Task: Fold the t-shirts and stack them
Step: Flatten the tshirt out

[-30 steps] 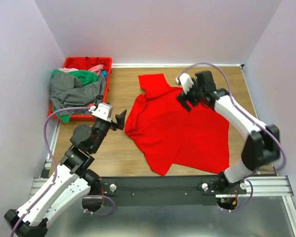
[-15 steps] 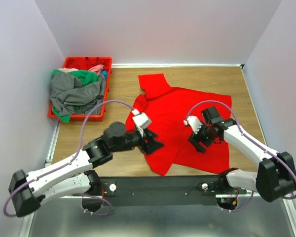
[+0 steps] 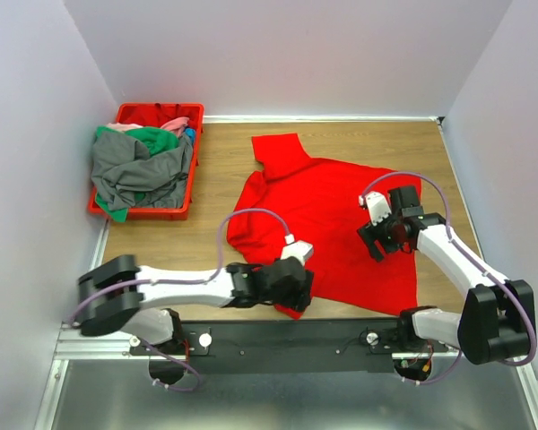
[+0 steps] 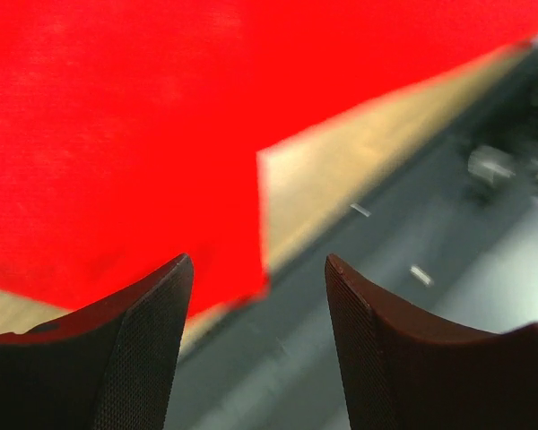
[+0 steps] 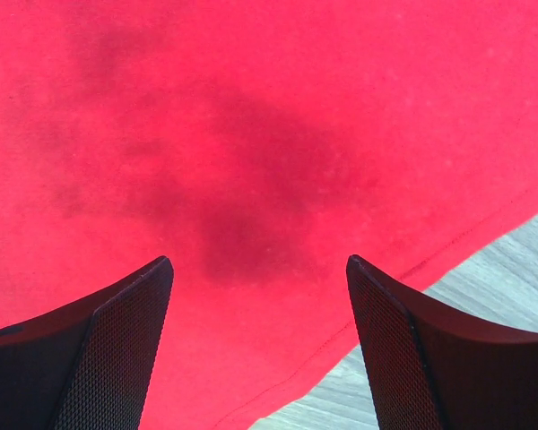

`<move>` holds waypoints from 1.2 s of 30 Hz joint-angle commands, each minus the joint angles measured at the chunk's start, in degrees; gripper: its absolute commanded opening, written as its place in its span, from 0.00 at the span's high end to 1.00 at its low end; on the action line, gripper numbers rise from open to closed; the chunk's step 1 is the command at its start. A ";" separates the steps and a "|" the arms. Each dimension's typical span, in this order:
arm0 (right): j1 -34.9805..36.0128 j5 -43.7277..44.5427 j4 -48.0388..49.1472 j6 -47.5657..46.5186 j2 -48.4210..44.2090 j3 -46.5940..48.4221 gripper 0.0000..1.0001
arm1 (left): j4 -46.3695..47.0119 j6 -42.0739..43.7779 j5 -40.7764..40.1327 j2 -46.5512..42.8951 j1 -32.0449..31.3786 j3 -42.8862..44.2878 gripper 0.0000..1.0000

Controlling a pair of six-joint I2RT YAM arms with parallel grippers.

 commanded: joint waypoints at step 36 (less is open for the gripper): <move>-9.04 3.74 2.39 -1.03 8.84 5.08 0.16 | -13.07 -11.79 3.61 -19.37 -10.27 -3.42 0.57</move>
